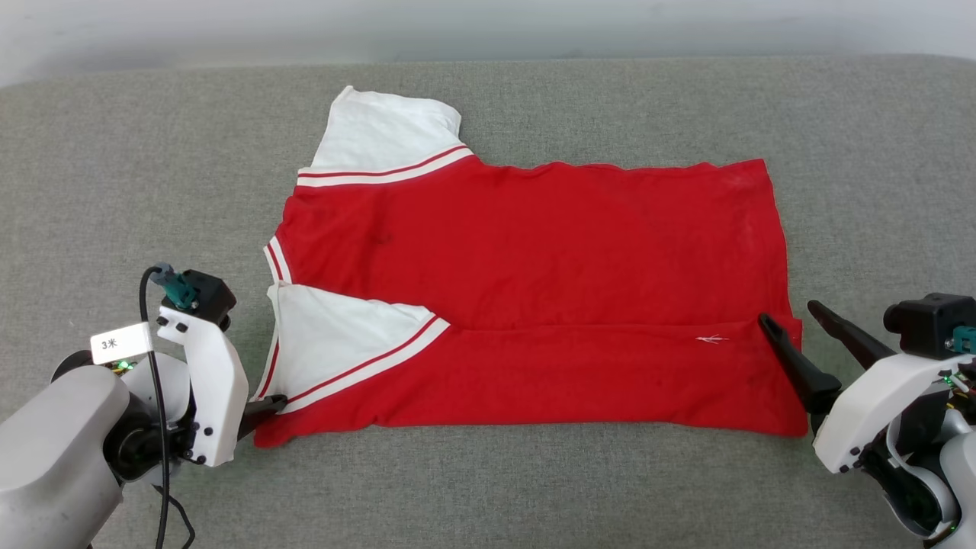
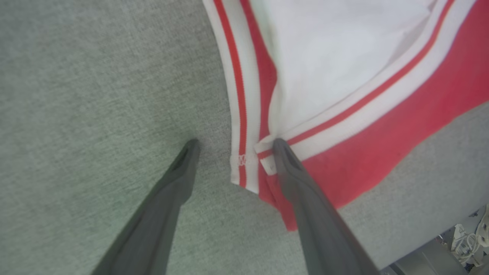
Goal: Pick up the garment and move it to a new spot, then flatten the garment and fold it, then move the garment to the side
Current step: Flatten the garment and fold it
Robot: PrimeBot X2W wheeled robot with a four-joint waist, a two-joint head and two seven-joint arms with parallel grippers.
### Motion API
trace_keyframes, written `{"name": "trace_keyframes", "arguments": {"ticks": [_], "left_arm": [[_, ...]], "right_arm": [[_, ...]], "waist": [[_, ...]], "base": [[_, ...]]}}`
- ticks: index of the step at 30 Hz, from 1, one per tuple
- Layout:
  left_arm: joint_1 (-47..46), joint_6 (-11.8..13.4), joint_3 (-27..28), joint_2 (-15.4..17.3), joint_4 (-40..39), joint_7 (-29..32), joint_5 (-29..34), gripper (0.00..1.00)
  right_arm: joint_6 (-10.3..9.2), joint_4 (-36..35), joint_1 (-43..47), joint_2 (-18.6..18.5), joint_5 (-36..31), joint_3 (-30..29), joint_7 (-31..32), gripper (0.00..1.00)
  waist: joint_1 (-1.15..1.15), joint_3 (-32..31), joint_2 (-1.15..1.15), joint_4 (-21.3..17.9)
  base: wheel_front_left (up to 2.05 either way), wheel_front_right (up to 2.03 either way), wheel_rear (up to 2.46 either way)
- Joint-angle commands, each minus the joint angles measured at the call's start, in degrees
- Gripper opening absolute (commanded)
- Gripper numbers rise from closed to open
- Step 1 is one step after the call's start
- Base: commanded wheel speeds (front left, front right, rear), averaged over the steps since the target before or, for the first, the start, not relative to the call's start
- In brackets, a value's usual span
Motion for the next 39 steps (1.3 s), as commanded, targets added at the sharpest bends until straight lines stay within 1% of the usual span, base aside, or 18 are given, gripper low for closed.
{"name": "trace_keyframes", "arguments": {"ticks": [1,2,4,7,11,15,19,21,23,24,25,27,32,36,39], "left_arm": [[3.42,-0.04,-3.40,-1.79,1.62,1.24,-0.07,0.49],[3.31,-0.04,-3.85,-1.82,1.57,0.92,-0.33,0.00],[2.84,-0.04,-4.49,-1.74,1.40,0.13,-0.65,0.00],[0.74,0.09,-4.26,-0.59,1.08,-2.51,-1.12,0.00],[-1.41,0.08,-3.99,0.80,-0.74,-4.82,-1.64,0.00],[-2.50,0.03,-4.45,1.96,-2.99,-6.63,-1.25,0.00],[-2.88,0.03,-4.88,2.59,-5.10,-7.98,-0.99,0.00],[-3.00,0.03,-5.18,2.73,-5.97,-8.39,-0.94,0.00],[-3.32,0.03,-5.35,2.87,-6.67,-8.63,-0.56,0.00],[-3.32,0.03,-5.35,2.87,-6.67,-8.63,-0.56,0.00],[-3.62,0.03,-5.54,2.73,-7.12,-9.11,-0.43,0.00],[-4.01,0.03,-5.67,2.45,-7.41,-9.38,-0.06,0.00],[-4.59,0.03,-5.95,2.03,-7.62,-9.97,0.56,0.00],[-5.39,0.03,-6.05,1.90,-7.82,-10.56,0.97,0.00],[-5.48,0.03,-6.30,1.84,-7.70,-10.96,1.16,0.00]], "right_arm": [[-0.07,-0.16,-1.15,-0.13,-0.41,-0.03,0.24,1.00],[-0.07,-0.32,-1.35,-0.27,-0.46,-0.02,0.32,1.00],[-0.07,-0.74,-1.76,-0.70,-0.61,-0.01,0.83,1.00],[-0.07,-2.35,-3.12,-2.21,-0.53,-0.43,2.68,1.00],[-0.07,-4.50,-4.46,-4.88,-0.01,-0.08,7.31,1.00],[-0.07,-6.61,-5.81,-8.58,1.07,1.26,15.33,1.00],[-0.07,-8.04,-5.91,-12.15,3.39,3.21,27.52,1.00],[-0.07,-8.60,-5.91,-13.00,4.20,3.70,32.58,1.00],[-0.07,-8.90,-5.54,-13.11,5.12,3.92,36.45,1.00],[-0.07,-8.90,-5.54,-13.11,5.12,3.92,36.45,1.00],[-0.07,-8.49,-5.09,-13.07,4.81,4.17,39.16,1.00],[-0.07,-7.71,-4.48,-12.56,4.22,4.59,40.61,1.00],[-0.07,-5.35,-4.23,-10.90,2.91,4.89,41.10,1.00],[-0.07,-1.85,-4.23,-8.60,2.16,4.97,40.23,1.00],[-0.06,1.07,-3.67,-6.95,1.59,6.83,39.70,1.00]], "waist": [[0.01,-0.09,0.00,0.02],[0.01,-0.19,0.00,0.07],[0.01,-0.60,0.00,0.24],[0.01,-1.73,0.00,0.64],[0.01,-2.70,0.00,1.18],[0.01,-3.27,0.00,1.67],[0.01,-3.55,0.00,2.19],[0.01,-3.46,0.00,2.44],[0.01,-3.20,0.00,2.77],[0.01,-3.20,0.00,2.77],[0.01,-2.83,0.00,3.13],[0.01,-2.36,0.00,3.52],[0.01,-1.25,0.00,4.16],[0.01,-0.06,0.00,4.74],[0.01,0.56,0.00,5.00]], "base": [[0.00,0.00,0.00],[0.00,0.00,0.00],[0.00,0.00,0.00],[0.00,0.00,0.00],[0.00,0.00,0.00],[0.00,0.00,0.00],[0.00,0.00,0.00],[0.00,0.00,0.00],[0.00,0.00,0.00],[0.00,0.00,0.00],[0.00,0.00,0.00],[0.00,0.00,0.00],[0.00,0.00,0.00],[0.00,0.00,0.00],[0.00,0.00,0.00]]}}
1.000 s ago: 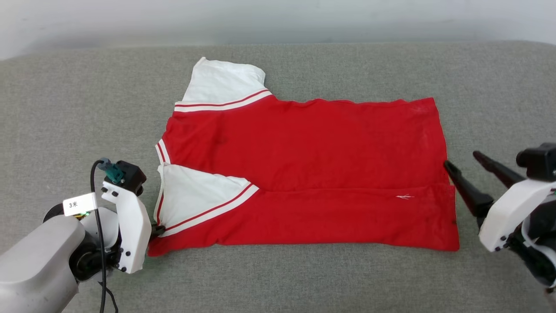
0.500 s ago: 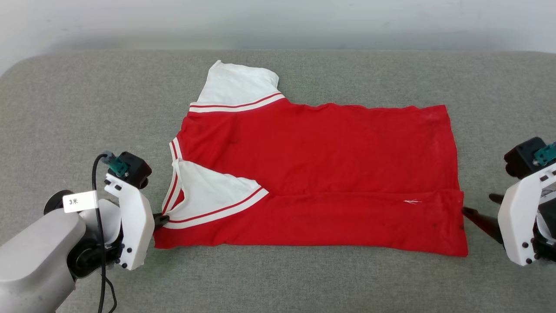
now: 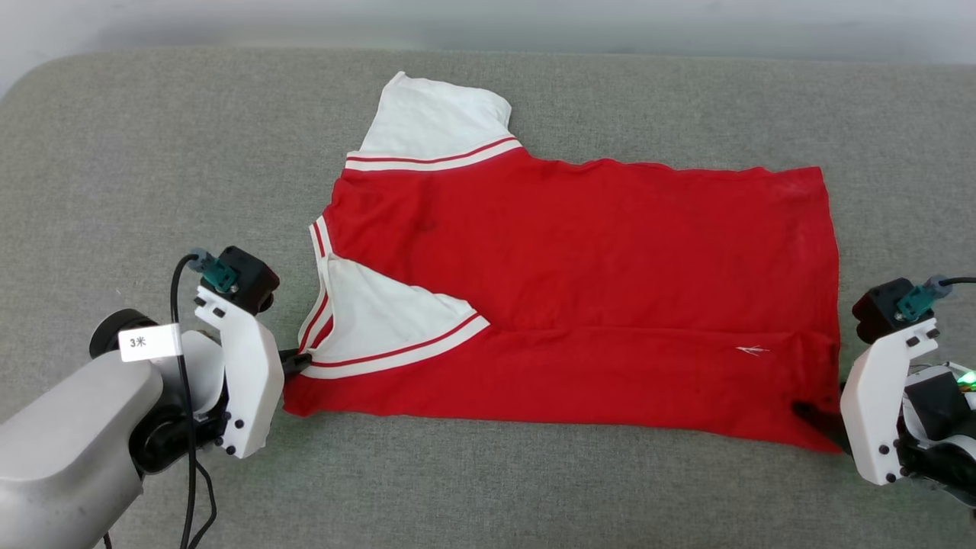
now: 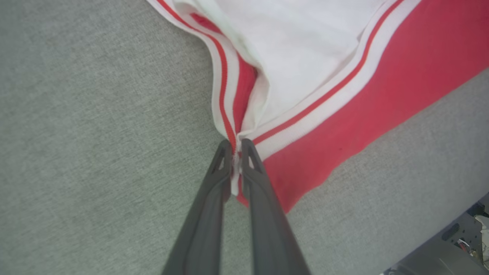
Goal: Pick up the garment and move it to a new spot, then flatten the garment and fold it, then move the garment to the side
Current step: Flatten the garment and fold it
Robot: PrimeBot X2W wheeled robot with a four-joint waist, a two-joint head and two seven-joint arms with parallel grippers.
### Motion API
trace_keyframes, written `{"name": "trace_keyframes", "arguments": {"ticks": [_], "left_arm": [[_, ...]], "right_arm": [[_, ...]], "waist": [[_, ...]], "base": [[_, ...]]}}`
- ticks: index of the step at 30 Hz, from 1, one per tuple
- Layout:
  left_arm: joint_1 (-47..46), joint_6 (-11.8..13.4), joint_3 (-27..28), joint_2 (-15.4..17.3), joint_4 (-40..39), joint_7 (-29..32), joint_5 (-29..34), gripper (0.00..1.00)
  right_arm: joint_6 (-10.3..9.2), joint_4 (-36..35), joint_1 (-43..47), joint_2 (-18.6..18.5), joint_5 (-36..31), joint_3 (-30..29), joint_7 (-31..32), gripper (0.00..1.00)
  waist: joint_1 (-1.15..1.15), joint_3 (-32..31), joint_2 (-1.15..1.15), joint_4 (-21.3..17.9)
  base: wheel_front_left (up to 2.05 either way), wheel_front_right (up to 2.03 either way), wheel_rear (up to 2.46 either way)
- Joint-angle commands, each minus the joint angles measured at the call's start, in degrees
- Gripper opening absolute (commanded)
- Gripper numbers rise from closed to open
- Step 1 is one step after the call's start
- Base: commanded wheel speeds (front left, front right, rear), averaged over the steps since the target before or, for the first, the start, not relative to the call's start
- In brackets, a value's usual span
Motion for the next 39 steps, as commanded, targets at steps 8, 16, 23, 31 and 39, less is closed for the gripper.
{"name": "trace_keyframes", "arguments": {"ticks": [8,16,23,31,39], "left_arm": [[-0.30,0.12,-0.73,-0.07,0.77,-1.23,0.08,0.00],[2.39,0.29,-0.57,0.76,1.03,-2.65,-1.46,0.00],[5.43,1.40,-0.54,3.10,-1.83,-3.21,-2.67,0.00],[9.78,3.60,-1.24,5.86,-7.27,-3.44,-4.01,0.00],[12.95,4.94,-1.74,5.22,-8.07,-4.81,-5.34,0.00]], "right_arm": [[0.06,5.03,1.79,2.74,2.00,5.31,-4.12,0.00],[-0.02,2.33,1.70,0.38,4.68,3.73,-11.52,0.00],[-0.03,-2.62,4.70,-2.05,6.74,1.83,-13.19,0.00],[-0.04,-7.27,10.33,-4.43,8.05,-2.60,-10.75,0.00],[-0.05,-6.58,13.59,-3.18,7.15,-5.86,-7.79,0.00]], "waist": [[0.00,0.23,0.00,-0.07],[0.00,-3.78,0.00,-1.17],[0.00,-7.77,0.00,-1.69],[0.00,-9.94,0.00,-1.87],[0.00,-8.83,0.00,-1.98]], "base": [[0.00,0.00,0.00],[0.00,0.00,0.00],[0.00,0.00,0.00],[0.00,0.00,0.00],[0.00,0.00,0.00]]}}
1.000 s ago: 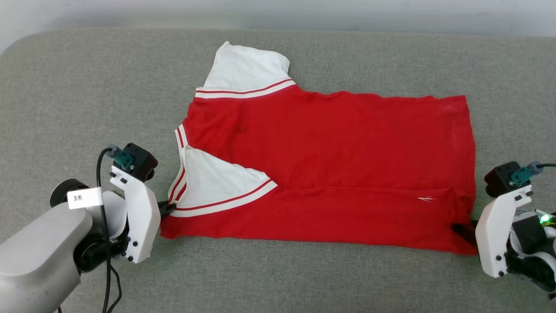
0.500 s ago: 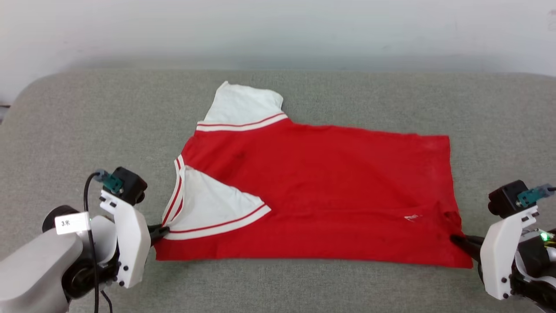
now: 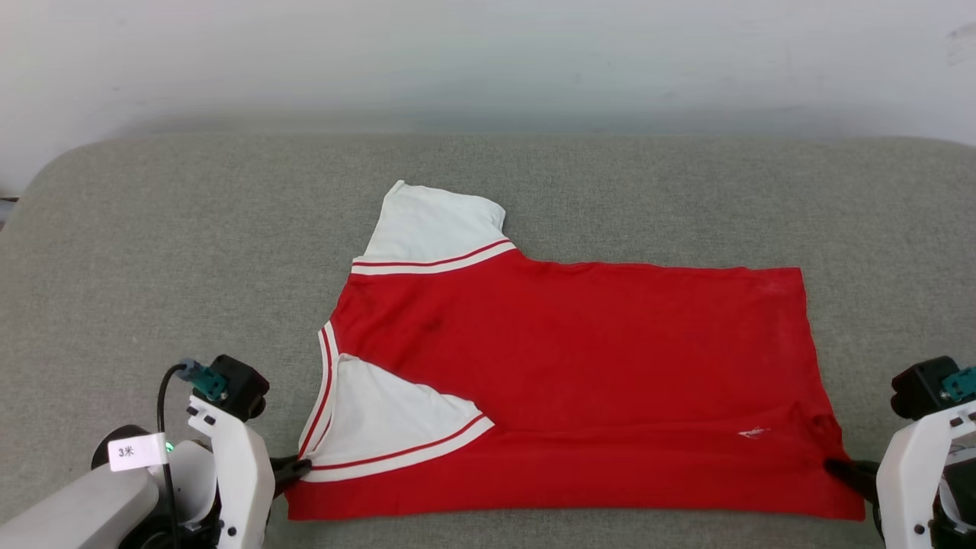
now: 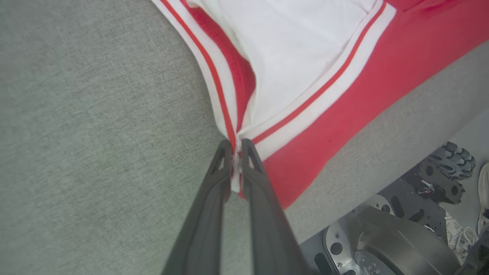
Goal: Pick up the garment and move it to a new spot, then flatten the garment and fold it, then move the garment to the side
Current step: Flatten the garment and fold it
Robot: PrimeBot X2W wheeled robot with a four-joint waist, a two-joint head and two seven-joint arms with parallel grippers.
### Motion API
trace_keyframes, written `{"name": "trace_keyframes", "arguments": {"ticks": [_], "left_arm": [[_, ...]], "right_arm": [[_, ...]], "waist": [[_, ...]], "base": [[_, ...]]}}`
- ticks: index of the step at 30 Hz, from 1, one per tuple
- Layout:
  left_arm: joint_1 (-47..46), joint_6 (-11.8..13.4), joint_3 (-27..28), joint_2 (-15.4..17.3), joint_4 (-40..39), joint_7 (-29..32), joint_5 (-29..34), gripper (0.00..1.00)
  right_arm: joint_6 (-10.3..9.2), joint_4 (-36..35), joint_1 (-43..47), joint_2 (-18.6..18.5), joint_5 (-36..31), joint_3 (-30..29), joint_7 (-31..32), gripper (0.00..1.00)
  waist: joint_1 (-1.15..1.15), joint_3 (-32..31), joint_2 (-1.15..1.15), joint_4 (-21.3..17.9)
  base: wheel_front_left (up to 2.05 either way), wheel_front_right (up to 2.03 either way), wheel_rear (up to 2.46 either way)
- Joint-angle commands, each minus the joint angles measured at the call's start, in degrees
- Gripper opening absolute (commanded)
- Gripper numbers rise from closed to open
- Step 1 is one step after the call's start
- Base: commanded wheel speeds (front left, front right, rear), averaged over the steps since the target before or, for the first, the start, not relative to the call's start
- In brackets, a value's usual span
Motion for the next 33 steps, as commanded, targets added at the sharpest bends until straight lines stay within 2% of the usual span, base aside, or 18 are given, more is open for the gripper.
{"name": "trace_keyframes", "arguments": {"ticks": [1,6,7,8,9,12,19,23,26,33], "left_arm": [[0.74,0.29,-0.17,-0.11,0.45,-0.17,-0.30,0.00],[1.49,0.03,-0.38,-1.51,3.25,-1.17,-0.53,0.00],[1.49,0.12,-0.18,-1.78,3.85,-1.52,-0.59,0.00],[1.45,0.26,0.02,-2.03,4.36,-2.04,-0.54,0.27],[1.28,0.37,0.29,-2.30,4.77,-2.95,-0.16,1.00],[0.97,0.21,0.55,-2.44,5.51,-4.47,0.45,1.00],[-1.94,1.80,3.63,-1.02,4.18,-8.97,2.14,1.00],[-5.51,2.77,5.76,-0.28,4.10,-12.56,4.80,1.00],[-8.54,2.72,7.49,-1.46,4.69,-14.00,5.02,1.00],[-16.24,1.12,9.75,-3.08,8.33,-12.29,4.93,1.00]], "right_arm": [[-0.06,0.63,0.62,0.39,-0.37,-0.19,0.49,0.00],[-0.05,3.26,0.52,2.42,-1.82,0.04,-0.34,0.00],[-0.05,3.64,0.28,2.94,-2.07,-0.23,-1.10,0.20],[-0.05,4.03,0.19,3.45,-2.18,-0.33,-1.77,0.78],[-0.05,4.23,0.19,3.74,-2.43,-0.36,-2.38,1.00],[-0.05,3.60,0.18,4.59,-3.36,-0.98,-5.37,1.00],[-0.05,-0.14,-0.49,8.17,-9.24,-6.89,-18.18,1.00],[-0.05,-2.35,-1.70,12.61,-15.43,-11.62,-27.15,1.00],[-0.05,-4.42,-2.39,16.50,-20.21,-15.09,-32.28,1.00],[-0.05,-9.97,-3.09,23.55,-27.14,-17.36,-39.12,1.00]], "waist": [[0.00,0.45,0.00,0.01],[0.00,1.36,0.00,0.28],[0.00,1.43,0.00,0.36],[0.00,1.41,0.00,0.42],[0.00,1.33,0.00,0.51],[0.00,0.74,0.00,0.56],[0.00,-0.74,0.00,-0.17],[0.00,-0.20,0.00,-1.13],[0.00,0.86,0.00,-2.01],[0.00,5.41,0.00,-4.69]], "base": [[0.00,0.00,0.00],[0.00,0.00,0.00],[0.00,0.00,0.00],[0.00,0.00,0.00],[0.00,0.00,0.00],[0.00,0.00,0.00],[0.00,0.00,0.00],[0.00,0.00,0.00],[0.00,0.00,0.00],[0.00,0.00,0.00]]}}
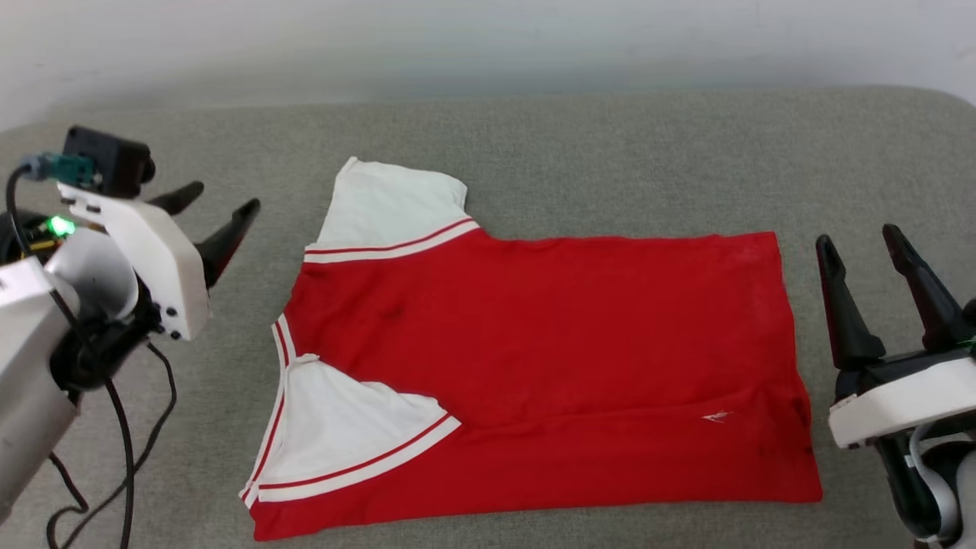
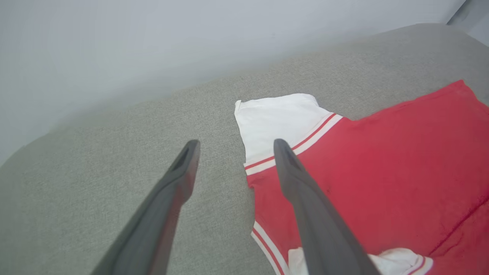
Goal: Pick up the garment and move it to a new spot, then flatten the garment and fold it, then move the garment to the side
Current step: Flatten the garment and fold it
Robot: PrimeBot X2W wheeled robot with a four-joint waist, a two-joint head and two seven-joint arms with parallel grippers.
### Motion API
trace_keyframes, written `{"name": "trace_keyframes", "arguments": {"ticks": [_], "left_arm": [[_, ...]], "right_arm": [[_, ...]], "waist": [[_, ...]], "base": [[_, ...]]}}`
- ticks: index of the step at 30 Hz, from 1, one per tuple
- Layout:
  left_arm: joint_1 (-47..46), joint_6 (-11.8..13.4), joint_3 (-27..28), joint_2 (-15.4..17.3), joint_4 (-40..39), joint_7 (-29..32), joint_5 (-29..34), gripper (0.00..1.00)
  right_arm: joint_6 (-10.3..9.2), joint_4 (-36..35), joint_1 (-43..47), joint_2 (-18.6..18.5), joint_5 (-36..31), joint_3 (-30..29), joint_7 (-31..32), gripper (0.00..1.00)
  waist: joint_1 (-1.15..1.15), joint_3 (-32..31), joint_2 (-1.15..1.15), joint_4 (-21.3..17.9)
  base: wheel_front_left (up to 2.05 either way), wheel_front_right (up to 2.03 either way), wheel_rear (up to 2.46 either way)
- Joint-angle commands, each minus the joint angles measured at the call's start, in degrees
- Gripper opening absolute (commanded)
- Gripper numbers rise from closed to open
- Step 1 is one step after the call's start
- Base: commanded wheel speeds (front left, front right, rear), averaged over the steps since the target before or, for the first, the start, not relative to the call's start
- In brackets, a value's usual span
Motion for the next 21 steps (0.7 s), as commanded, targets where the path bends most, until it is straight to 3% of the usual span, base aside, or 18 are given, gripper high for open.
{"name": "trace_keyframes", "arguments": {"ticks": [1,4,9,15,21], "left_arm": [[-0.79,-0.14,0.25,-0.05,0.23,0.26,0.14,1.00],[-6.85,-2.10,-0.10,-0.81,3.35,6.06,-0.31,1.00],[-15.56,-3.92,-1.48,-0.29,5.66,16.80,-0.57,1.00],[-25.13,-4.58,-2.12,-0.82,7.97,30.45,-3.05,1.00],[-31.62,-4.63,-2.88,-1.15,10.74,37.85,-2.71,1.00]], "right_arm": [[-0.05,-0.43,-0.60,0.42,-0.40,0.17,-0.16,1.00],[-0.05,-3.05,-0.82,3.50,-2.78,1.97,-1.09,1.00],[-0.05,-6.00,-1.91,5.34,-4.80,4.11,-1.25,1.00],[-0.05,-7.53,-3.60,6.29,-6.22,5.37,-1.34,1.00],[-0.05,-7.98,-5.15,7.05,-6.57,6.39,-2.05,1.00]], "waist": [[0.00,2.35,0.00,-1.68],[0.00,6.93,0.00,-3.75],[0.00,13.17,0.00,-5.97],[0.00,19.43,0.00,-7.69],[0.00,23.84,0.00,-9.29]], "base": [[0.00,0.00,0.00],[0.00,0.00,0.00],[0.00,0.00,0.00],[0.00,0.00,0.00],[0.00,0.00,0.00]]}}
